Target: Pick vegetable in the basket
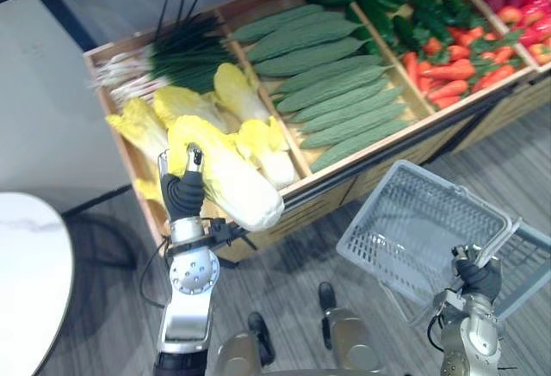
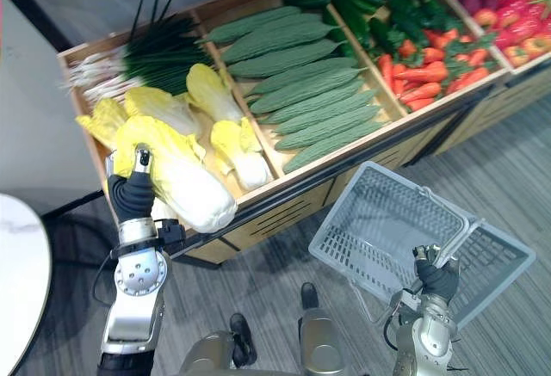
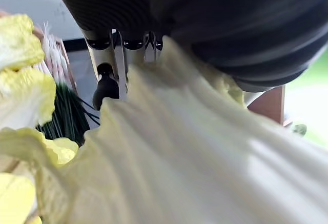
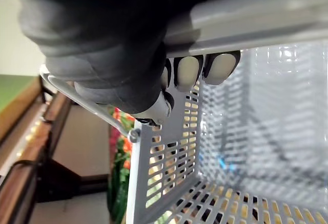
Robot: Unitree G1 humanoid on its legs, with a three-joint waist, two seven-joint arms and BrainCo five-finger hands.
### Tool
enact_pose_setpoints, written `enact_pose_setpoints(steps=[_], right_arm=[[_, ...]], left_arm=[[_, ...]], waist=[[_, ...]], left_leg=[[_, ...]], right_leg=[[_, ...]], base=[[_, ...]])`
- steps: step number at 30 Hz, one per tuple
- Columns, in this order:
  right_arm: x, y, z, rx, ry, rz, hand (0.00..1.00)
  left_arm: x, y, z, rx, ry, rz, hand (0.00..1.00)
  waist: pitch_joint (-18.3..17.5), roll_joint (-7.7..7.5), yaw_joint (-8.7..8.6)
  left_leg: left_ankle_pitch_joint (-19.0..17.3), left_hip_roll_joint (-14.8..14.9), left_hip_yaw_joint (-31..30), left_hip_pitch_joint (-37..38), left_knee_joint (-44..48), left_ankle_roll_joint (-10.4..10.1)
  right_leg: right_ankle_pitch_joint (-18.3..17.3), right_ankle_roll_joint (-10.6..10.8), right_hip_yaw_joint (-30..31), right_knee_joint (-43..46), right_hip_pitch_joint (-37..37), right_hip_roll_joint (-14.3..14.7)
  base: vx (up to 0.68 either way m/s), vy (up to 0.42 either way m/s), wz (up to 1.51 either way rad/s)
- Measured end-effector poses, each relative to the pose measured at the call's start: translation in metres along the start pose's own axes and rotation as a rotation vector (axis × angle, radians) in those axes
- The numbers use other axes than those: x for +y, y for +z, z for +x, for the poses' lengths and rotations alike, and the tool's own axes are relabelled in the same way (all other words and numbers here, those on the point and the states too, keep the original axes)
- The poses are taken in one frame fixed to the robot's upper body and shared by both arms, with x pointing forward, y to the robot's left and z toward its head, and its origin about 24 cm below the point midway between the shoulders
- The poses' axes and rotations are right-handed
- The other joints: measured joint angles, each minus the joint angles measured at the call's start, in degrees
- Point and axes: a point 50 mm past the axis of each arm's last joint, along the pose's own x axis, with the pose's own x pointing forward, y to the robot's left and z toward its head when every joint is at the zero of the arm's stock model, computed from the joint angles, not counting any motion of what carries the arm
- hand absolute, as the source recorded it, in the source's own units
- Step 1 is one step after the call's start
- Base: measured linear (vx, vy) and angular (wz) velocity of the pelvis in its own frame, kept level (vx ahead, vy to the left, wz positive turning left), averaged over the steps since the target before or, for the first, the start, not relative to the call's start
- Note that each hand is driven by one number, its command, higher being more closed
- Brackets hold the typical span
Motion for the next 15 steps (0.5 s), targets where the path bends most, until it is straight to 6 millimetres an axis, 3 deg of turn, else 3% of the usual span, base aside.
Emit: enact_pose_setpoints(steps=[2, 3, 6, 7, 8, 9, 10, 12, 13, 14, 15], right_arm=[[0.012, 0.006, 0.001, -0.031, 0.041, 0.005, 1.00], [0.017, 0.007, 0.001, -0.035, 0.051, -0.001, 1.00], [0.031, 0.004, 0.005, -0.028, 0.099, -0.024, 1.00], [0.034, 0.002, 0.007, -0.022, 0.107, -0.030, 1.00], [0.042, -0.001, 0.015, -0.019, 0.139, -0.045, 1.00], [0.047, -0.001, 0.019, -0.022, 0.156, -0.046, 1.00], [0.054, 0.000, 0.024, -0.029, 0.186, -0.054, 1.00], [0.057, 0.001, 0.030, -0.033, 0.228, -0.076, 1.00], [0.063, 0.001, 0.034, -0.032, 0.273, -0.092, 1.00], [0.066, 0.002, 0.036, -0.032, 0.305, -0.107, 1.00], [0.067, 0.002, 0.036, -0.033, 0.326, -0.120, 1.00]], left_arm=[[-0.002, 0.001, 0.000, 0.000, -0.017, -0.013, 1.00], [-0.005, 0.001, 0.000, -0.002, -0.037, -0.023, 1.00], [-0.009, 0.002, -0.001, 0.006, -0.049, -0.050, 1.00], [-0.008, 0.002, -0.001, 0.005, -0.044, -0.049, 1.00], [-0.006, 0.002, 0.000, 0.001, -0.026, -0.060, 1.00], [-0.005, 0.002, 0.000, -0.005, -0.023, -0.062, 1.00], [-0.008, 0.001, 0.002, -0.006, -0.034, -0.076, 1.00], [-0.019, -0.007, 0.006, 0.020, -0.080, -0.096, 1.00], [-0.024, -0.012, 0.008, 0.038, -0.110, -0.101, 1.00], [-0.030, -0.018, 0.007, 0.059, -0.142, -0.102, 1.00], [-0.033, -0.022, 0.006, 0.076, -0.162, -0.100, 1.00]], waist=[[-0.22, -0.10, 0.50], [-0.30, -0.27, 1.53], [-0.48, -0.57, 1.32], [-0.52, -0.52, 1.27], [-1.06, 0.28, 1.58], [-1.13, 0.41, 1.58], [-1.19, 0.54, 1.49], [-1.54, 1.53, 1.30], [-1.59, 1.84, 1.13], [-1.57, 1.88, 0.96], [-1.57, 1.88, 1.07]], left_leg=[[-2.27, 3.10, 4.63, 0.44, 3.85, 0.27], [-2.91, 4.00, 8.85, 1.90, 3.98, 0.50], [-3.80, 4.26, 17.51, 7.25, 2.92, 0.20], [-3.79, 4.27, 18.57, 8.25, 2.79, 0.21], [-3.78, 4.34, 20.56, 10.73, 1.03, 0.23], [-3.79, 4.12, 21.43, 11.78, 0.37, 0.22], [-3.80, 3.81, 22.52, 13.41, -0.02, 0.23], [-3.78, 5.36, 22.18, 14.87, 2.96, 0.26], [-2.95, 8.10, 20.93, 14.62, 9.57, 1.61], [-0.21, 10.61, 17.56, 13.32, 17.34, 5.28], [-0.72, 11.32, 14.19, 12.05, 21.51, 5.19]], right_leg=[[1.23, -1.45, 1.56, -2.22, -0.43, 1.43], [-0.49, -4.85, -5.82, -1.62, -1.83, -0.30], [-2.72, -9.47, -33.74, 3.39, -2.22, -9.37], [-2.31, -10.46, -38.05, 3.72, -1.63, -10.47], [-2.47, -12.44, -46.86, 4.13, -0.25, -11.56], [-2.38, -12.25, -48.43, 4.42, -0.18, -11.63], [-1.98, -10.03, -46.45, 4.62, -1.04, -10.46], [-2.40, -10.13, -41.22, 4.58, -1.87, -7.21], [-2.71, -10.34, -38.26, 4.63, -1.18, -4.95], [-2.88, -10.39, -35.94, 3.92, 0.48, -3.27], [-3.03, -10.65, -34.42, 2.90, 1.71, -2.65]], base=[[0.04, 0.061, -1.54], [0.02, 0.033, -1.67], [0.08, 0.021, -1.49], [0.15, -0.060, -1.99], [0.15, -0.107, -1.83], [0.15, -0.177, -2.34], [0.17, -0.180, -1.98], [0.25, -0.189, -1.82], [0.25, -0.123, -1.52], [0.26, -0.086, -1.45], [0.24, -0.016, -1.11]])
